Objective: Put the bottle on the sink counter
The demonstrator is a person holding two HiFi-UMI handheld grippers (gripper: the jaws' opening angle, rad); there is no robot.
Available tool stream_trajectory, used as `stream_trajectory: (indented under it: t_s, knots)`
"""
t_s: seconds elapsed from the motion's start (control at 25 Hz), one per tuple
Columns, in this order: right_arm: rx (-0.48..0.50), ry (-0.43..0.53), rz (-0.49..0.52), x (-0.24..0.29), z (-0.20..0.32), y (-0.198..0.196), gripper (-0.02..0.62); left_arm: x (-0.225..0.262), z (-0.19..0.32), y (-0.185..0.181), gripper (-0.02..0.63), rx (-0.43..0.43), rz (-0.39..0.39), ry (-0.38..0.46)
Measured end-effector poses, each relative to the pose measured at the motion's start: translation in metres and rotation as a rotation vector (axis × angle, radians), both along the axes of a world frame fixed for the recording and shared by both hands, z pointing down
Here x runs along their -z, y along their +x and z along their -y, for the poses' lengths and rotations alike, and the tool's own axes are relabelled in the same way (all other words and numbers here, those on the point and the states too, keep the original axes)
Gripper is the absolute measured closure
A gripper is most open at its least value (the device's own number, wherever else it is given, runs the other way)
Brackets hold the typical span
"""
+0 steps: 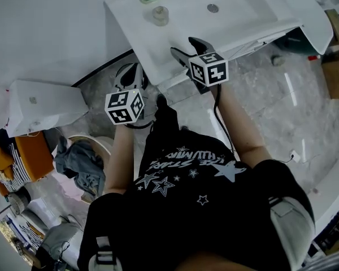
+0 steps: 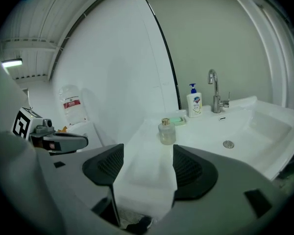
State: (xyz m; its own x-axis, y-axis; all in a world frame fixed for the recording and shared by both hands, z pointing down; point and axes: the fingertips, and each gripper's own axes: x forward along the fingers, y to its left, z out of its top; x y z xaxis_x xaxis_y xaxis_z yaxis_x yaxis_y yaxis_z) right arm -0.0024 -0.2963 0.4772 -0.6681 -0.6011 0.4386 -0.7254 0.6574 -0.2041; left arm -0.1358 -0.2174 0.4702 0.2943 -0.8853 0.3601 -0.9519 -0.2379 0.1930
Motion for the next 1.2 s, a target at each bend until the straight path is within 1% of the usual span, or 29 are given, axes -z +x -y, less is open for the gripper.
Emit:
stream_trajectory:
  t_s: [0.08,0.16,0.24,0.28,0.4,0.48,0.64,0.88,1.2]
  knots:
    - [-0.009,0.02,-0.004,0.007,-0.013,0.008,0.297,0.005,-0.013,0.008,0.598,0.0,-0.001,0.012]
    - [-0.031,0.042,-0.008,0.013,-0.023,0.018,0.389,0.009,-0.024,0.016,0.598,0.0,-0.001,0.021]
    - [-0.044,0.052,-0.002,0.016,-0.033,0.026,0.395,0.012,-0.034,0.023,0.599,0.001,-0.001,0.026]
    - [-0.05,0.053,0.003,0.017,-0.038,0.029,0.416,0.013,-0.04,0.026,0.599,0.002,-0.001,0.029]
    - [-0.079,0.07,0.001,0.022,-0.052,0.039,0.523,0.017,-0.056,0.032,0.598,0.007,0.0,0.04]
    - [-0.078,0.069,0.007,0.024,-0.063,0.043,0.581,0.02,-0.067,0.035,0.598,0.008,0.002,0.048]
    - [-0.023,0.054,0.025,0.027,-0.087,0.043,0.589,0.025,-0.085,0.044,0.598,0.012,0.005,0.057]
    - [0.026,0.079,-0.017,0.027,-0.118,0.048,0.589,0.026,-0.111,0.053,0.598,0.019,0.004,0.067]
    - [0.032,0.073,-0.021,0.024,-0.146,0.058,0.589,0.025,-0.138,0.063,0.598,0.014,0.007,0.071]
